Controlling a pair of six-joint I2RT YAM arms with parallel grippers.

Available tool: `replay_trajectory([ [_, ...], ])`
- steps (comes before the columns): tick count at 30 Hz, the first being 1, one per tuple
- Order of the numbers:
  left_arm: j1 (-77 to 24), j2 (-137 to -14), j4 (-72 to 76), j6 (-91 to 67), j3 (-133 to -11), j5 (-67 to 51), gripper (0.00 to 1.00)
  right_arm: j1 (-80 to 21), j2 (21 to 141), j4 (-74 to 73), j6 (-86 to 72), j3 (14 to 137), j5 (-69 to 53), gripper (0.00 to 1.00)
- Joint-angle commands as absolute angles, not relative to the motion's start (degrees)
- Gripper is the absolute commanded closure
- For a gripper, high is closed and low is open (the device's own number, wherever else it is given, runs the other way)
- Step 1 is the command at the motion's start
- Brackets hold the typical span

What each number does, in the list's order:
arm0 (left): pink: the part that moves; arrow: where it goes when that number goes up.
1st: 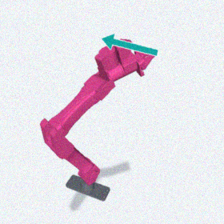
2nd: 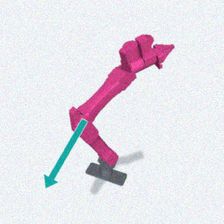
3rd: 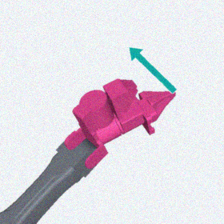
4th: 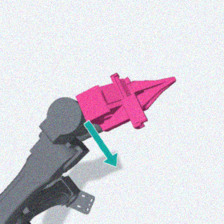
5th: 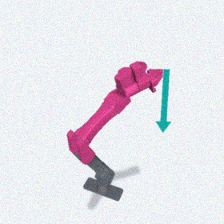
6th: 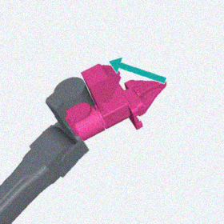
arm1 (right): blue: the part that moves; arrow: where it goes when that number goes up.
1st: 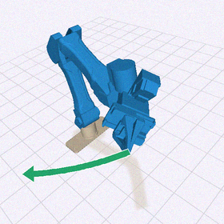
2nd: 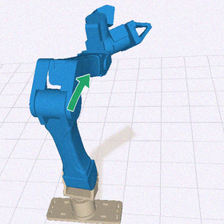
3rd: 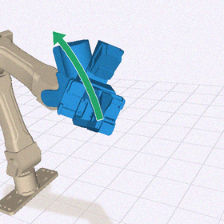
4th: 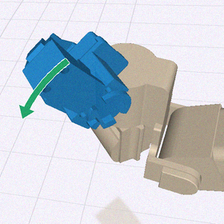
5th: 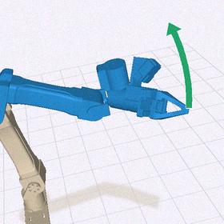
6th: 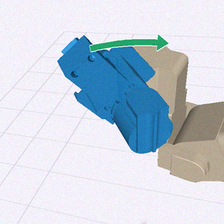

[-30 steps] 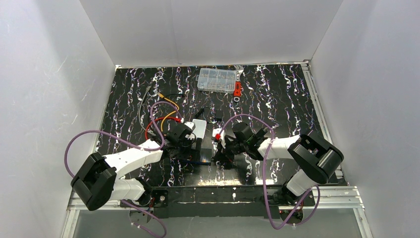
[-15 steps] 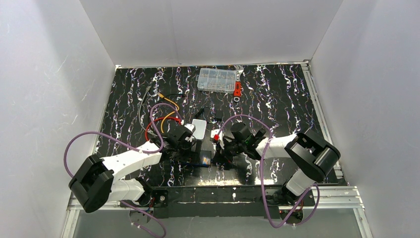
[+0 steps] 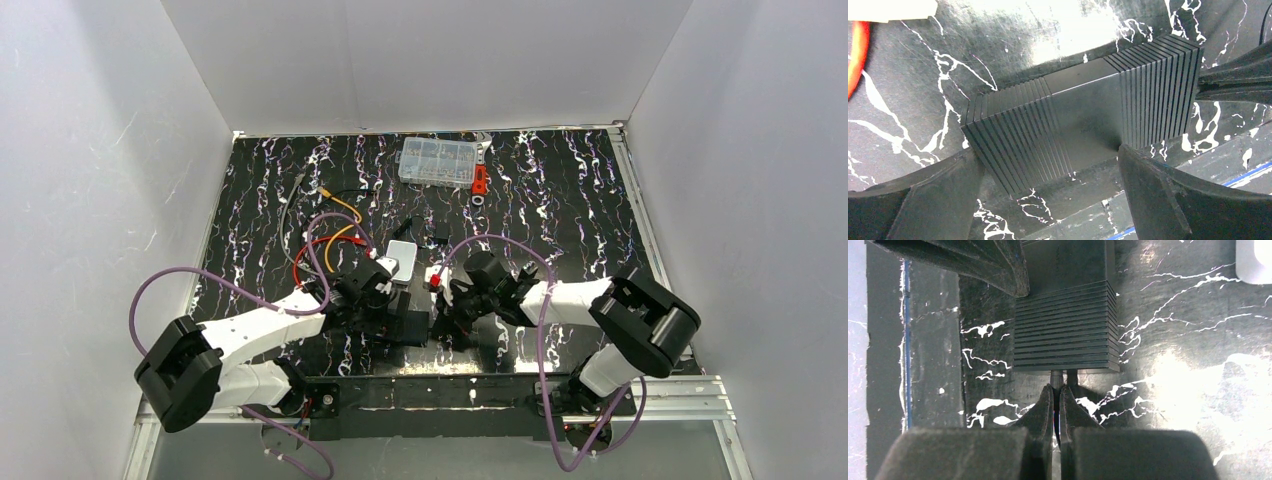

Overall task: Insert the plug into the switch port
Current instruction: Insert the connector into the switch port.

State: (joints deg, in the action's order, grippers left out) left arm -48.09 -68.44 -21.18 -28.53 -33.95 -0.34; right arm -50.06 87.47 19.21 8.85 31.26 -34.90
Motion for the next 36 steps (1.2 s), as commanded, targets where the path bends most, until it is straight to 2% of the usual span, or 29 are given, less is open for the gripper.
replay_trajectory([
  [1, -50.7, -67.5, -17.1, -29.7, -35.2, -10.8, 0.02, -51.8, 82.5, 28.8, 5.1, 33.1, -37.5, 0.99],
  [16, -50.7, -65.0, -23.2, -30.6, -38.3, -4.3, 0.02, -51.8, 83.2, 20.8, 0.4, 30.3, -29.9, 0.99],
  [24, -50.8, -64.9, -23.6, -31.0, -38.8, -3.8, 0.02, -51.7, 83.1, 16.3, -0.9, 31.1, -25.6, 0.83],
  [36, -50.7, -65.1, -23.6, -31.4, -38.3, -3.7, 0.02, -51.7, 78.2, 11.4, -0.2, 31.6, -19.8, 0.66],
])
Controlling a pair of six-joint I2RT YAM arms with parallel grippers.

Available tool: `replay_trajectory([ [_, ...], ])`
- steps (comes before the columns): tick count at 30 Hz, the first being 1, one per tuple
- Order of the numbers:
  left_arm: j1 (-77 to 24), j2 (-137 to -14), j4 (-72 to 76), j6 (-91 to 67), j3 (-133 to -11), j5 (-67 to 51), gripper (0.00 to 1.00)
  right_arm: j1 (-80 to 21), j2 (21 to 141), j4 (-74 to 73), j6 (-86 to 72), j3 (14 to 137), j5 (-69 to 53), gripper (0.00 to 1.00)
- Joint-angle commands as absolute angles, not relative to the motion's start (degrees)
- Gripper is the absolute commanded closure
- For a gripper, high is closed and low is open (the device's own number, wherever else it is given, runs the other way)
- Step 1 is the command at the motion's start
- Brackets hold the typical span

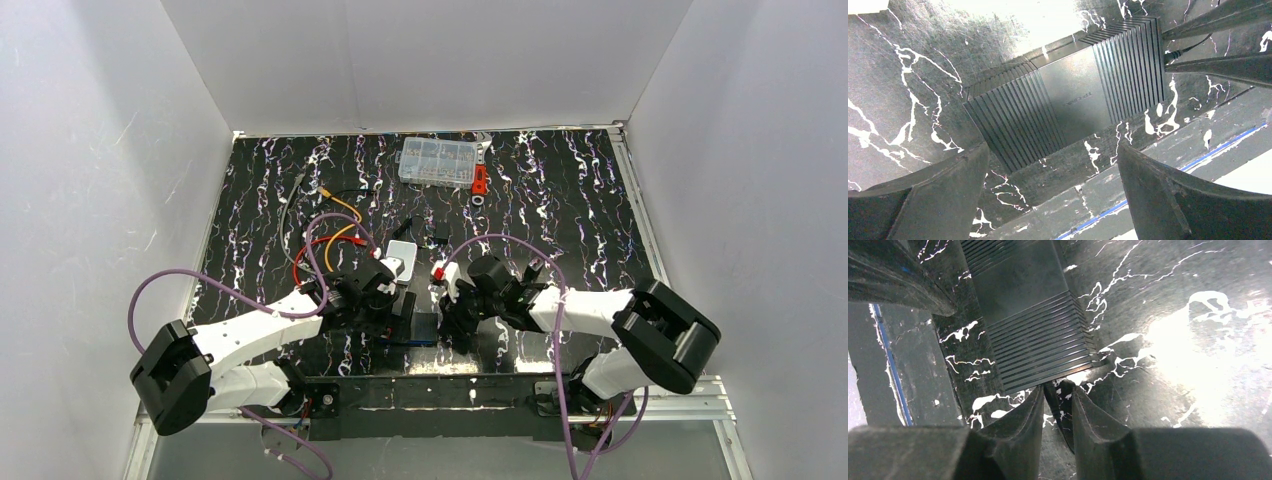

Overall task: Insert the plug into the switch port
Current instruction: Insert the connector into the switch port.

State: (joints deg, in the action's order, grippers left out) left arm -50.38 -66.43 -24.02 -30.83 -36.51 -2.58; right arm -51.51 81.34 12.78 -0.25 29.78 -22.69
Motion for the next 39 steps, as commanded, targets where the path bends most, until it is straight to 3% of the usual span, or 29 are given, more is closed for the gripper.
replay_trajectory([
  [1, -50.7, -65.0, -23.7, -31.5, -38.2, -3.6, 0.02, -51.7, 77.4, 10.5, -0.2, 31.7, -19.2, 0.65],
  [14, -50.8, -61.1, -27.0, -30.6, -40.8, 3.9, 0.02, -50.5, 59.2, -4.1, -9.5, 32.9, 3.3, 0.57],
  [19, -50.7, -61.4, -27.3, -29.5, -43.4, 6.9, 0.02, -50.0, 58.7, -9.7, -15.4, 33.8, 1.8, 0.73],
  [22, -50.7, -62.6, -27.8, -28.4, -45.2, 8.6, 0.02, -49.9, 58.4, -11.8, -15.8, 33.7, -4.2, 0.96],
  [23, -50.7, -63.0, -28.0, -28.2, -45.9, 9.2, 0.02, -49.9, 58.2, -11.9, -16.5, 33.3, -5.7, 0.99],
  [30, -49.2, -66.8, -27.4, -27.7, -48.5, 11.6, 0.02, -49.9, 60.8, -11.7, -22.6, 31.2, -11.5, 0.99],
  [39, -45.1, -71.9, -21.0, -26.6, -47.5, 4.8, 0.02, -51.2, 67.2, -7.0, -28.6, 29.7, -17.0, 0.99],
])
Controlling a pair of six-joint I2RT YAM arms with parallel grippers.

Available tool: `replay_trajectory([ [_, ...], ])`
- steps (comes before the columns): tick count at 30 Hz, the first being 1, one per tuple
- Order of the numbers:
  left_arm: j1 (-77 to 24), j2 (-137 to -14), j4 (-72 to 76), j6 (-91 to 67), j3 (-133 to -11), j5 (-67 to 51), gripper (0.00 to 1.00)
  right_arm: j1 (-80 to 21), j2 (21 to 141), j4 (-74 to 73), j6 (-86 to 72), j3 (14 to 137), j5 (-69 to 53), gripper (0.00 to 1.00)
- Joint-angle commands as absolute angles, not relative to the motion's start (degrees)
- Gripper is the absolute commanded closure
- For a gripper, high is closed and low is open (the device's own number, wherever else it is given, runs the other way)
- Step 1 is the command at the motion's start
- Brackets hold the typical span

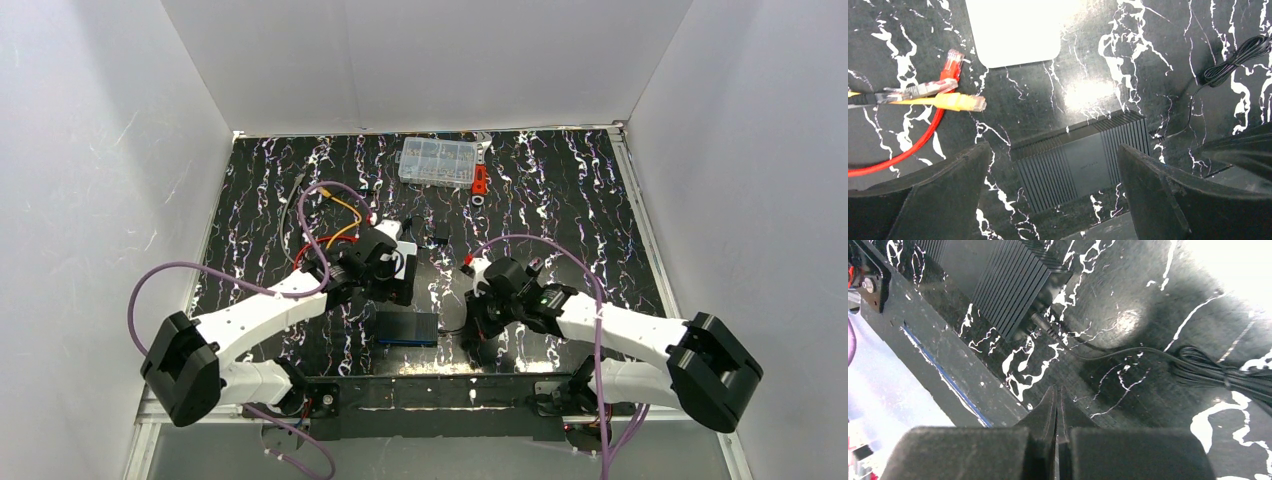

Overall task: Insert the plug into the switch port
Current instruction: Insert the connector into the switch port.

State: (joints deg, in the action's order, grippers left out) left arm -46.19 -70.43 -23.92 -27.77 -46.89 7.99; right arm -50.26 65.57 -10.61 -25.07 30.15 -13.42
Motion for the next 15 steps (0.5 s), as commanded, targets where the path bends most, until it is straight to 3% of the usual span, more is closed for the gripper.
replay_trajectory([
  [1, -44.8, -72.6, -20.5, -26.6, -47.4, 4.0, 0.02, -51.5, 67.9, -6.6, -28.9, 29.7, -17.1, 0.99],
  [15, -43.3, -81.0, -19.6, -27.5, -46.9, 3.4, 0.15, -53.8, 76.1, -2.1, -32.0, 31.5, -17.0, 0.99],
])
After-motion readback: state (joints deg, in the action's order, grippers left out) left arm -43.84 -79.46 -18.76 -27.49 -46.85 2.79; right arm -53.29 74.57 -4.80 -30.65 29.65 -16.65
